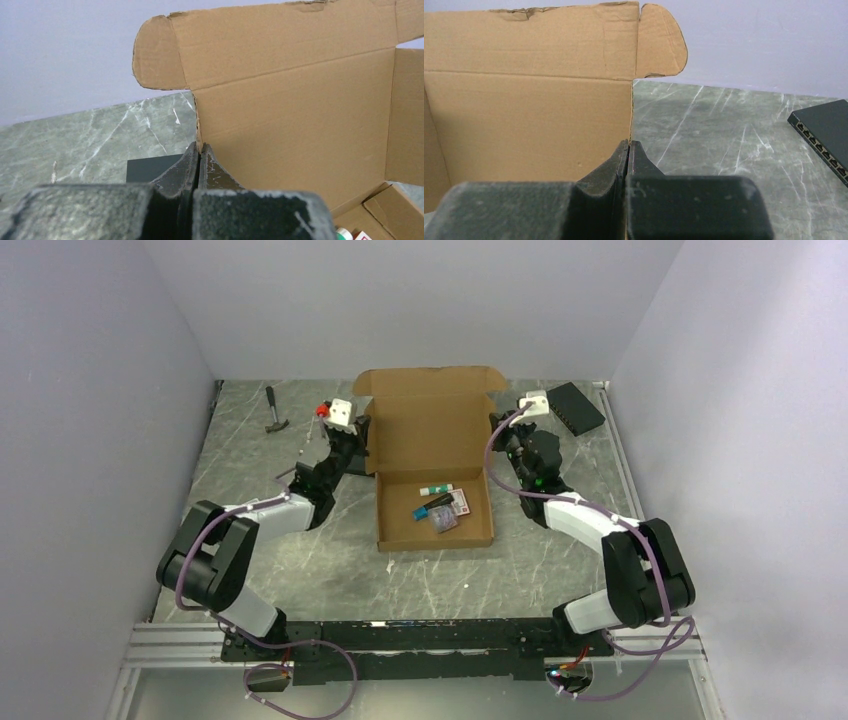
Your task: Fold the paper box
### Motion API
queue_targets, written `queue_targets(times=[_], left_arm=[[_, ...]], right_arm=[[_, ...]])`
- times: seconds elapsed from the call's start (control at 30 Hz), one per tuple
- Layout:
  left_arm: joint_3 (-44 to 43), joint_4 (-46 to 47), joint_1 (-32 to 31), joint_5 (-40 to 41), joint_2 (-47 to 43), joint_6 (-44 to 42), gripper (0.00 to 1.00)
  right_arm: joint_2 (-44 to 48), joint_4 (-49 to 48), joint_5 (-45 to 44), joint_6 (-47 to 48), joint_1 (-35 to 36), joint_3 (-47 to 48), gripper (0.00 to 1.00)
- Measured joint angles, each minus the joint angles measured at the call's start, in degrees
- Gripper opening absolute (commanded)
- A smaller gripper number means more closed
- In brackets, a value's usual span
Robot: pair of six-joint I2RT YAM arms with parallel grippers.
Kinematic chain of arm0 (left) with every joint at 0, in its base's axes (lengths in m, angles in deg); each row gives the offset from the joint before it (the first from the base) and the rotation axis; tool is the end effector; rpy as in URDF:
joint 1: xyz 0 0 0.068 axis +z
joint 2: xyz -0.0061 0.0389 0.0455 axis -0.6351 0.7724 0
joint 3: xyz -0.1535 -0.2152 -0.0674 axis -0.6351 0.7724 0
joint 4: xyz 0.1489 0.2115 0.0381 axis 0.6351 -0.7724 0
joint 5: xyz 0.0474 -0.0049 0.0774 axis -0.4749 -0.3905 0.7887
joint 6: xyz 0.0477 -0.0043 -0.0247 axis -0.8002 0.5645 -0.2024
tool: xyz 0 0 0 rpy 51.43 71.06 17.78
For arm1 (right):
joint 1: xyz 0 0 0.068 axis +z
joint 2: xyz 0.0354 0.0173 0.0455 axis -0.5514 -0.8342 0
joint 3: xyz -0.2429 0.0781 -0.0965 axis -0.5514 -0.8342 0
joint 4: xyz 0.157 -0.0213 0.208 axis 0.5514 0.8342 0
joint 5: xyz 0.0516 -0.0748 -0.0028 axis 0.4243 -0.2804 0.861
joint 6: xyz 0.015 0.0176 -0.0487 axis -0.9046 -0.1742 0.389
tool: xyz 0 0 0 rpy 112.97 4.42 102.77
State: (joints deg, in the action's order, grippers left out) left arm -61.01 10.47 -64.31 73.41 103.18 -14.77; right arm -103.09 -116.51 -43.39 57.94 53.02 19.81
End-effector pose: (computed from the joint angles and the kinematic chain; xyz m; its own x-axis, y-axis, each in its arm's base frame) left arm 0.3018 -0.1381 0.2501 0.0546 -0.1512 -0.9870 0.3877 0.9141 -0.1186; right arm 0.2969 0.1034 0.2623 0.0121 0.1230 -0.9923 -0.2832 0.9522 0.1145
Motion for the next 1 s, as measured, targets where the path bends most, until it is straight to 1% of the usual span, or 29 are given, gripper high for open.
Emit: queue_targets(times=[0.2,0.37,0.57,0.73,0.83,1.0], left_arm=[[4.61,7.52,-1.62,1.05,0.28,-2.67,0.0],[9.09,12.41,-3.06,1.75,-1.62,-4.26,0.0],[12.79,13.05,-4.48,1.75,-5.57,-5.62,0.0],[14.51,11.76,-5.35,1.77,-8.22,-6.73,0.0],[15.34,11.47,-5.92,1.92,-9.16,-7.69,0.0],[16.06,11.74,-7.45,3.3,-9.49,-9.73,0.0]], right_arm=[[0.13,-3.8,-1.25,-0.63,0.04,-3.52,0.0],[2.64,-7.06,-1.16,-0.92,0.15,-7.37,0.0],[5.7,-7.32,-0.76,-1.62,0.26,-10.03,0.0],[7.89,-7.26,-0.07,-1.55,0.44,-11.98,0.01],[9.31,-6.49,0.94,-1.49,0.44,-12.7,0.04],[11.19,-4.44,2.19,-1.46,0.44,-12.9,0.19]])
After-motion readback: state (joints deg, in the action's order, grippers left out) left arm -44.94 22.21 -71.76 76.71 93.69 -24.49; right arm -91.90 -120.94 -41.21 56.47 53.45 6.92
